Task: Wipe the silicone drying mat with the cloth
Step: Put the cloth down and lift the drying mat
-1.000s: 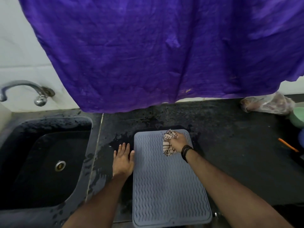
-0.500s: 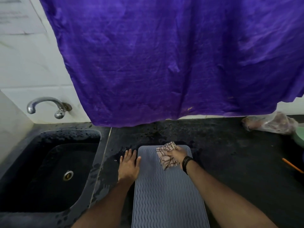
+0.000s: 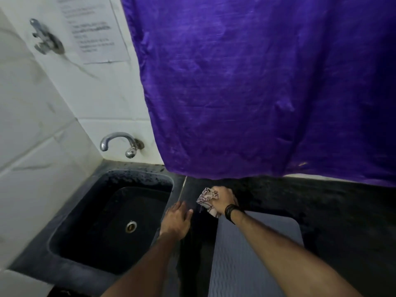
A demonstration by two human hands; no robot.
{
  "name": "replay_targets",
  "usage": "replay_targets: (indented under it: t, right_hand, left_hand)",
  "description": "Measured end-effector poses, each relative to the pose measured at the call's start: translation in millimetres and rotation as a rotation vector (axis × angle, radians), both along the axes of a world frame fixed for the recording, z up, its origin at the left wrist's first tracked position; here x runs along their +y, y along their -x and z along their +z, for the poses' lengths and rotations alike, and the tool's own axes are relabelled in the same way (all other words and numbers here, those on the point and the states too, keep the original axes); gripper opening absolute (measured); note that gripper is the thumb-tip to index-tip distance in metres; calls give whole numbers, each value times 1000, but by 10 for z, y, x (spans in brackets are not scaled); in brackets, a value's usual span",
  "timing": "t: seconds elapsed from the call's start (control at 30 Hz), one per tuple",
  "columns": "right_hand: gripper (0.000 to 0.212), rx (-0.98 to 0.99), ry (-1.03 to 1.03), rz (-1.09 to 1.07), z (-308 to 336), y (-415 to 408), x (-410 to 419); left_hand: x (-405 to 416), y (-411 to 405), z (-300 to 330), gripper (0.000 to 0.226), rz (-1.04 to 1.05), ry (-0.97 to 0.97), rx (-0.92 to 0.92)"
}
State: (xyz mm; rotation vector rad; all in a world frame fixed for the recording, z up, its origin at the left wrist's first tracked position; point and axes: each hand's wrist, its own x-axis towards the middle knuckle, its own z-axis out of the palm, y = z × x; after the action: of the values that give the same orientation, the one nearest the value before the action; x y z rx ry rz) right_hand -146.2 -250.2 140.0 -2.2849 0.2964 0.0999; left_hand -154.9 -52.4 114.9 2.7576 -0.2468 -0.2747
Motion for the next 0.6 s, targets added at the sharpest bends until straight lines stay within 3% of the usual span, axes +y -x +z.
replay_targets:
  t: [0.2, 0.43, 0.6]
  right_hand:
    - [32, -19, 188, 94, -19, -879, 549]
    - [37, -124, 514, 156, -365, -1828, 883]
    - [46, 112, 616, 336, -892, -1831, 987]
  left_hand:
    - [260, -579, -39, 57, -70, -18, 60]
    - [502, -988, -515, 56, -143, 23, 70]
    - [505, -1043, -829, 57, -202, 28, 83]
